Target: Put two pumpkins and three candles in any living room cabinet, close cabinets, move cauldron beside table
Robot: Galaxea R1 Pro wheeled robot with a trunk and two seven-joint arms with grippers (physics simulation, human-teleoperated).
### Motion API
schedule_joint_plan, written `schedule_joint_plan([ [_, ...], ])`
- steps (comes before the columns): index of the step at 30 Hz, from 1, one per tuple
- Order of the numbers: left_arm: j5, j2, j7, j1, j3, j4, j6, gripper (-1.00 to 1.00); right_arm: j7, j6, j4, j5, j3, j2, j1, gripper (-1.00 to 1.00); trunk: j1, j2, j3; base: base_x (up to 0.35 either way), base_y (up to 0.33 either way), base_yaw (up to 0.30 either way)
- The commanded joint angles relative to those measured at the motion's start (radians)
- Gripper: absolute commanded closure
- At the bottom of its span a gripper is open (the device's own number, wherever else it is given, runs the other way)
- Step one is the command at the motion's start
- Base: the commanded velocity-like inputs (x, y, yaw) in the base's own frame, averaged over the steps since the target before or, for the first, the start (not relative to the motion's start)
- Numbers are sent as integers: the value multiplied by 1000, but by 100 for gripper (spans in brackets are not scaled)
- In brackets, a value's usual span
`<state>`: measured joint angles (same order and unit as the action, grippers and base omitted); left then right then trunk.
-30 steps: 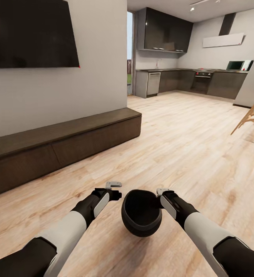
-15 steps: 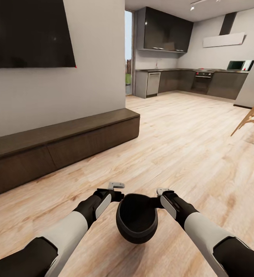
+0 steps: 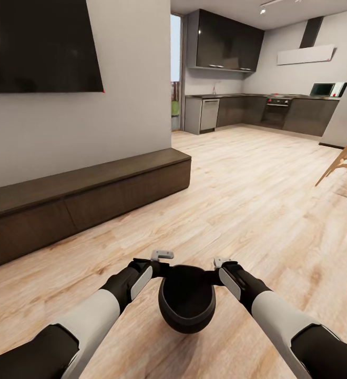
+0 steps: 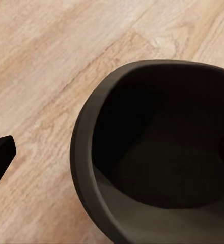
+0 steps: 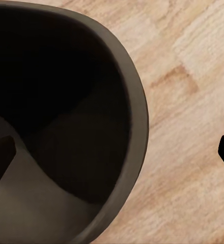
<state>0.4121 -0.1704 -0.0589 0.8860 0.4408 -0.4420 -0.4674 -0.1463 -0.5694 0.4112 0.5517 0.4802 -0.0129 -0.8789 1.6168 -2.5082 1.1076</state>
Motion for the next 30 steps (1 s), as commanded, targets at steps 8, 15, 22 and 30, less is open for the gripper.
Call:
schedule_joint_plan([
  [8,8,3,-7,1,7,-1,-5,-100,-11,-3,-2,14,7,-3,0,-100,0,0,1,0,0,0],
  [15,8,3,-7,1,8,2,-9,-100,-14,3,-9,17,1,-20,0,-100,0,0,1,0,0,0],
  [22,8,2,-6,1,12,18,-11,-100,-15,5,-9,17,-4,-22,0,-100,3,-2,28,0,0,0],
  [30,8,2,-6,1,12,19,-11,-100,-15,6,-9,17,-5,-22,0,-100,7,-4,59,0,0,-107],
])
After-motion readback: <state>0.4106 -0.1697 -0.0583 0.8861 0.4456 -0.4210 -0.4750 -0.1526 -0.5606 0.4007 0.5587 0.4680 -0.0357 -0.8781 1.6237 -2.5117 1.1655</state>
